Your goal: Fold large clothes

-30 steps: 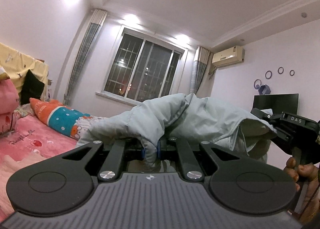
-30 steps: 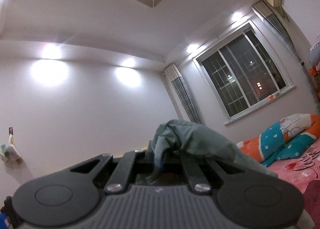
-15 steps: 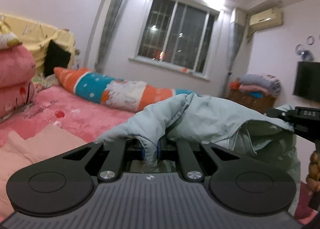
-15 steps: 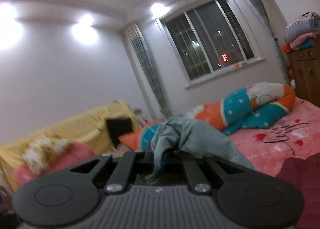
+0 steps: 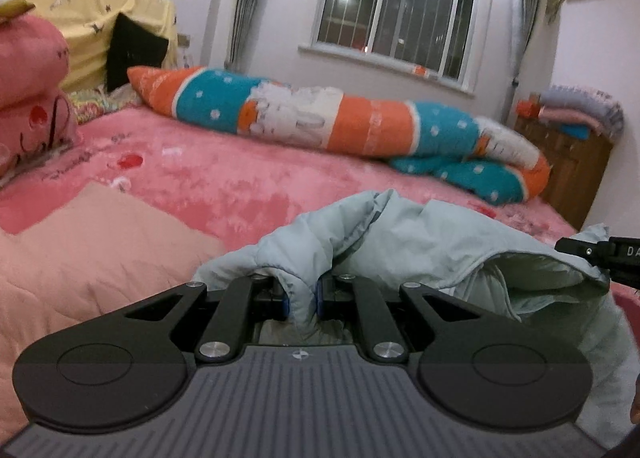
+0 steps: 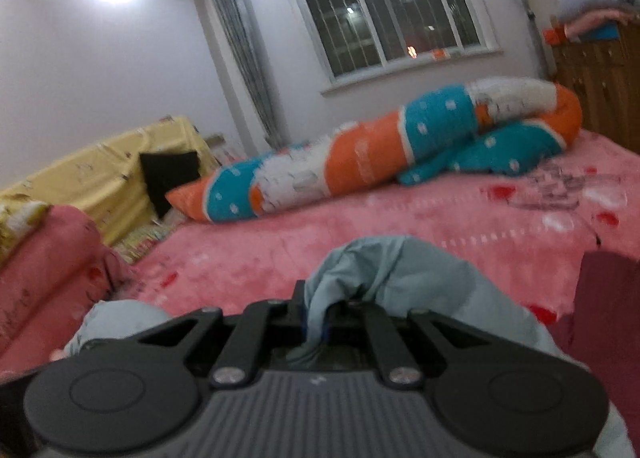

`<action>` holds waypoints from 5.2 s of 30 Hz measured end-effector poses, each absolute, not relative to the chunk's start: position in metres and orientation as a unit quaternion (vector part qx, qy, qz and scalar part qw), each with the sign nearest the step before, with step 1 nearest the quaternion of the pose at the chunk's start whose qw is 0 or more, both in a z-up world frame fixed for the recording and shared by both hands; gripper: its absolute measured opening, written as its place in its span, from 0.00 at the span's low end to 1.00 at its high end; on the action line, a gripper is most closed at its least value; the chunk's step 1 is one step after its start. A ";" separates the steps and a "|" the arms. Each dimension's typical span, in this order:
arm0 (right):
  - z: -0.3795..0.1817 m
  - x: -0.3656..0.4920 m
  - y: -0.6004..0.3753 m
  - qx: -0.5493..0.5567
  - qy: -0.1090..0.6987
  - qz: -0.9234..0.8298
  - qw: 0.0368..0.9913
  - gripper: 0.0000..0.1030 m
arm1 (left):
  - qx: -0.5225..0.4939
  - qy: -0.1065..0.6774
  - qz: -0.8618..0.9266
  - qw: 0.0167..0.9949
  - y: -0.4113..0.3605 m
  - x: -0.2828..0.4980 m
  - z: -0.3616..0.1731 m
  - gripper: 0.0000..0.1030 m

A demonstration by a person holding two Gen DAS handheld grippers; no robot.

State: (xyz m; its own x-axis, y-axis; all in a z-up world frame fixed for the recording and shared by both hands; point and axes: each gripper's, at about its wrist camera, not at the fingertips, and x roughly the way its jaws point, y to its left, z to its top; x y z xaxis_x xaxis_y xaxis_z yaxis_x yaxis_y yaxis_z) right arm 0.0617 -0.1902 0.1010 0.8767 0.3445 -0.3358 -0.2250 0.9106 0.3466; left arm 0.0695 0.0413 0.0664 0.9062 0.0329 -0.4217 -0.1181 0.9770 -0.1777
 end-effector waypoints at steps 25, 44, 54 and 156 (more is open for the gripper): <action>0.061 0.011 -0.195 0.118 0.249 0.111 0.955 0.73 | -0.068 0.231 0.052 0.969 0.088 -0.037 0.078 0.84; 0.028 -0.103 -0.104 0.093 0.339 0.270 0.896 0.79 | -0.116 0.266 0.053 0.956 0.136 -0.162 0.038 0.91; 0.009 -0.060 -0.086 0.167 0.375 0.258 0.875 0.30 | -0.110 0.245 0.004 0.963 0.134 -0.172 0.013 0.91; 0.026 -0.138 -0.326 0.245 0.255 -0.105 0.929 0.84 | -0.079 0.241 0.010 0.967 0.057 -0.181 0.029 0.95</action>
State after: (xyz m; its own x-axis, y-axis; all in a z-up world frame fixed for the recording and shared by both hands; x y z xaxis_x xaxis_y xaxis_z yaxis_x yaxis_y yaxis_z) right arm -0.1384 -0.3255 0.0263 0.8477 -0.0696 -0.5259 0.3195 0.8583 0.4014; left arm -0.1807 0.0571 0.0292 0.8841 -0.0178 -0.4670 -0.0582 0.9873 -0.1479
